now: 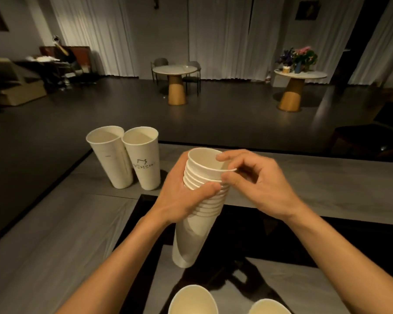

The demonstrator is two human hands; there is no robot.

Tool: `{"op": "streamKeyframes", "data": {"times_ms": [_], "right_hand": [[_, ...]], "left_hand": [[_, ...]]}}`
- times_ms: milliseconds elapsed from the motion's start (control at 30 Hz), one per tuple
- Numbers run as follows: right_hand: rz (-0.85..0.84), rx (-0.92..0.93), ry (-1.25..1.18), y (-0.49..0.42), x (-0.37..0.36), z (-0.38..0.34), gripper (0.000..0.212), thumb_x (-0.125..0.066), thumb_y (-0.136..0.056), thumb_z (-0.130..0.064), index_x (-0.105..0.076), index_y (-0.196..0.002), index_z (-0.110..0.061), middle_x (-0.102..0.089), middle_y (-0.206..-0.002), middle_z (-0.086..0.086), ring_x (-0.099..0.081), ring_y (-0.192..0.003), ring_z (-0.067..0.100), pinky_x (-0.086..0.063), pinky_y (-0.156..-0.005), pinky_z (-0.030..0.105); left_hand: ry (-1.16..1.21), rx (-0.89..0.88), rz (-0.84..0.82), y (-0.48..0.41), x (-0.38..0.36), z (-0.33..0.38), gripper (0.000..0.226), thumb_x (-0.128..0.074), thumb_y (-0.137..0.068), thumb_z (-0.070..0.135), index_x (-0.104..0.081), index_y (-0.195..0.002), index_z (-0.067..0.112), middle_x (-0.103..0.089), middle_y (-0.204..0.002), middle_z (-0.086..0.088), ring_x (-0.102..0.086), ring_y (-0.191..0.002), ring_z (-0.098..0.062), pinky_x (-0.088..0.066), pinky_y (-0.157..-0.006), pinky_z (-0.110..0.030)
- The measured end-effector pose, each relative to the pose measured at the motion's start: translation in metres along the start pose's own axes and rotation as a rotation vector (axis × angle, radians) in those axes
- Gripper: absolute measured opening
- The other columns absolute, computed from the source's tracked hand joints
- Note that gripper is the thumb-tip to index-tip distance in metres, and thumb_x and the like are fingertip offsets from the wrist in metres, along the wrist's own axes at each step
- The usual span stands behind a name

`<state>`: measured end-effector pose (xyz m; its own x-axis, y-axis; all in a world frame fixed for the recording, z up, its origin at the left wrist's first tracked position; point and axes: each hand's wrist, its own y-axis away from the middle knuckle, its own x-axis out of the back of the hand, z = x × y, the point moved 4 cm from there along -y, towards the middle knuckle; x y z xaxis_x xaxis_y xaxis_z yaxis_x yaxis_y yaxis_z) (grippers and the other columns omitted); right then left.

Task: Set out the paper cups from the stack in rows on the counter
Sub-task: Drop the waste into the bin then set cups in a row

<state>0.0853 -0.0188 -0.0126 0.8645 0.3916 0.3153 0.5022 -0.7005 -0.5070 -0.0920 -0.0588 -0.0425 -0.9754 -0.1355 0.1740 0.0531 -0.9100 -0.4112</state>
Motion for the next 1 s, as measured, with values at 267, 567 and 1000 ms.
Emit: {"op": "streamKeyframes", "data": {"times_ms": [267, 567, 1000], "right_hand": [[0.173, -0.159, -0.070, -0.040, 0.010, -0.005, 0.023, -0.076, -0.085, -0.031, -0.067, -0.099, -0.016, -0.060, -0.129, 0.001, -0.064, -0.114, 0.012, -0.058, -0.096, 0.038], [-0.001, -0.504, -0.437, -0.039, -0.047, 0.039, 0.080, -0.094, -0.065, -0.021, -0.057, -0.135, -0.017, -0.073, -0.124, 0.007, -0.069, -0.116, 0.028, -0.056, -0.095, 0.057], [0.113, -0.426, 0.043, -0.081, -0.077, 0.096, 0.088, -0.096, -0.064, -0.027, -0.047, -0.136, -0.034, -0.059, -0.124, -0.020, -0.057, -0.117, 0.002, -0.051, -0.093, 0.030]], "left_hand": [[-0.069, 0.117, -0.042, 0.016, 0.029, -0.036, 0.070, -0.081, -0.066, 0.053, -0.054, -0.128, 0.034, -0.070, -0.118, 0.015, -0.068, -0.110, -0.009, -0.052, -0.086, -0.018], [-0.049, 0.154, -0.043, 0.019, 0.046, -0.059, 0.071, -0.083, -0.070, 0.048, -0.054, -0.132, 0.027, -0.070, -0.119, 0.008, -0.069, -0.109, -0.016, -0.057, -0.087, -0.027], [-0.030, 0.302, -0.033, 0.032, 0.059, -0.091, 0.065, -0.084, -0.067, 0.050, -0.060, -0.121, 0.023, -0.073, -0.111, 0.006, -0.070, -0.105, -0.011, -0.054, -0.089, -0.025]]}}
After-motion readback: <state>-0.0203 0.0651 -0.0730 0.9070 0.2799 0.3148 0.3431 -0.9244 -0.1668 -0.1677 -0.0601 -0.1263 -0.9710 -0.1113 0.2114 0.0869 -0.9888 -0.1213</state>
